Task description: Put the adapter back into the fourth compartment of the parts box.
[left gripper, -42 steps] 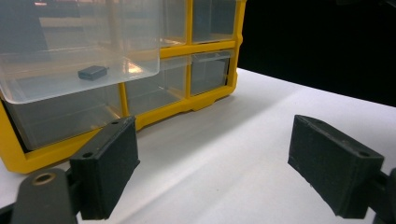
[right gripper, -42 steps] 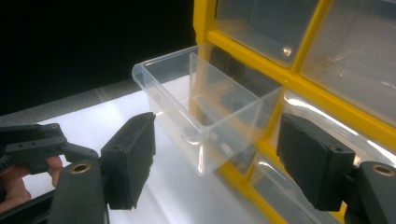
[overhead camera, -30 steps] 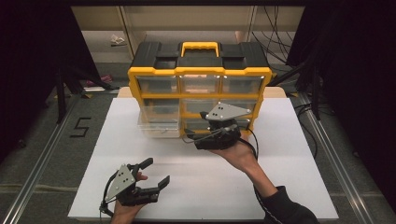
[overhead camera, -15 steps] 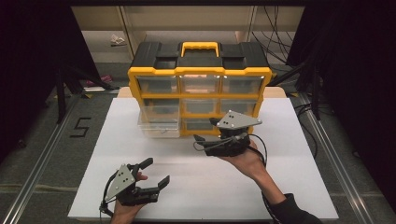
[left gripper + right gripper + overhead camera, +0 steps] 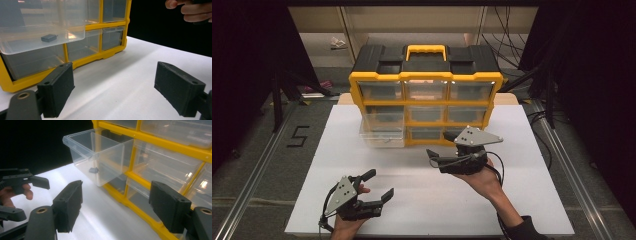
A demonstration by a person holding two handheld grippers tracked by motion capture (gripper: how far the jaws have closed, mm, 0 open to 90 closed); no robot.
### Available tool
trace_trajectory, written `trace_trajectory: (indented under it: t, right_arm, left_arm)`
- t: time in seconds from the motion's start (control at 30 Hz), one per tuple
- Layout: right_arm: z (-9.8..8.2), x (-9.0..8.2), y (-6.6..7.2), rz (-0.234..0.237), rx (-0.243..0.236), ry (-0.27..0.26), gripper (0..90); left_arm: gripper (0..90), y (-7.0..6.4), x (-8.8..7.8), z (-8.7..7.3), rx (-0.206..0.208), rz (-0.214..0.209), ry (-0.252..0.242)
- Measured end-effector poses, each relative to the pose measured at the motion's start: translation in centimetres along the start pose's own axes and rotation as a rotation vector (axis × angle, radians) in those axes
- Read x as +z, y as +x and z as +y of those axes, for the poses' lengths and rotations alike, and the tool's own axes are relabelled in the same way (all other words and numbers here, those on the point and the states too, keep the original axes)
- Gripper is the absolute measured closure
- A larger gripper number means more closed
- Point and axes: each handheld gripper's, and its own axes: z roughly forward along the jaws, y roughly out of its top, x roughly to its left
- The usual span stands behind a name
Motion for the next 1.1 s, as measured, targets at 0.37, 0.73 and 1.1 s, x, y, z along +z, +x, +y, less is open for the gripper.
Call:
trace_trajectory:
  t: [0.37, 0.73, 1.1]
  right_arm:
    - [-1.3, -0.7, -0.1, 0.009, 0.041, -0.043, 26.1]
    - [-2.0, -1.3, -0.3, 0.014, 0.061, -0.054, 18.0]
    - [-2.9, -1.8, -0.4, 0.018, 0.079, -0.061, 16.0]
  left_arm:
    - [15.5, 0.0, 0.0, 0.0, 0.004, -0.002, -0.001]
    - [15.5, -0.1, 0.0, 0.0, 0.003, -0.006, -0.001]
    - [15.5, -0.1, 0.0, 0.0, 0.005, -0.009, -0.001]
